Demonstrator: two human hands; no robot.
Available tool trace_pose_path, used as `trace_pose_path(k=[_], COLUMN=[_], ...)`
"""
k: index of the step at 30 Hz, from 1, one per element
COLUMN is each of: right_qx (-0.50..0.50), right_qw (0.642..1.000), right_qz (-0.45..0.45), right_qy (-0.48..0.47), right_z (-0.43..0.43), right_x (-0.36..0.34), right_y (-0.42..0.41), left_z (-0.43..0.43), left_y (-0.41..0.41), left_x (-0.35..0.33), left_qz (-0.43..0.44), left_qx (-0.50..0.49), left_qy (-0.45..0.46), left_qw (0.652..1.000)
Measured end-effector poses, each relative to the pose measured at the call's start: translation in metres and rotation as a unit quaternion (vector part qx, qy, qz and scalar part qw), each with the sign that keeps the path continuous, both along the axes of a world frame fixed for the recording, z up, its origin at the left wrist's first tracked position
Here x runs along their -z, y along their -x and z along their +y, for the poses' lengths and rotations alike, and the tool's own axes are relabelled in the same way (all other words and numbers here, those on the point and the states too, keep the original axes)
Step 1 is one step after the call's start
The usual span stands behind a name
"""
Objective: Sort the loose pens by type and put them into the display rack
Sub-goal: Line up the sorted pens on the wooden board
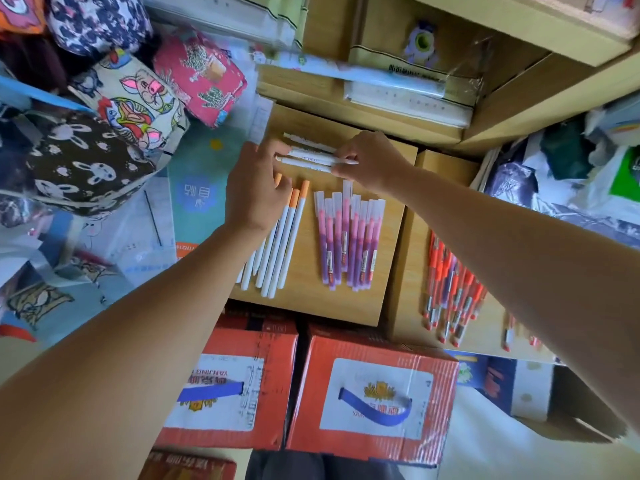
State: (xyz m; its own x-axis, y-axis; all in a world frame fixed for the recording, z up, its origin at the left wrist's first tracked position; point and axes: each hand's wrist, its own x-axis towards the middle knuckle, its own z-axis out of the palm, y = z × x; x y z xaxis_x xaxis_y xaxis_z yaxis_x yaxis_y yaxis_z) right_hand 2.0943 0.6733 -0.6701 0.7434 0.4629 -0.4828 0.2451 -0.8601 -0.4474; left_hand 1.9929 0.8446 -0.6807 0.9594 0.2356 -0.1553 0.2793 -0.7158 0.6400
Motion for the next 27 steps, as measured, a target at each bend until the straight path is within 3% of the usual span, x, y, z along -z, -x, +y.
trace_pose_path(k=[8,22,27], right_qx=[-0.003,0.057,0.050], right_qw=[1.000,0.983,0.984], right_qz=[-0.019,-0.136,-0.165], right_qy=[-0.017,-0.109,-0.044], right_z=[-0.005,-0.023,-0.014], right_x=[0.003,0.013,0.026], right_y=[0.000,0.007,0.001], left_z=[-0.006,-0.008,-0.006], left_y=[-0.015,-0.033,-0.037], left_x=[0.000,0.006,0.008], left_qz=[0.034,0.005,0.020], left_qx=[0.055,0.101,0.116], left_qy=[-0.055,-0.119,-0.130], left_qw=[0.996,0.988,0.984])
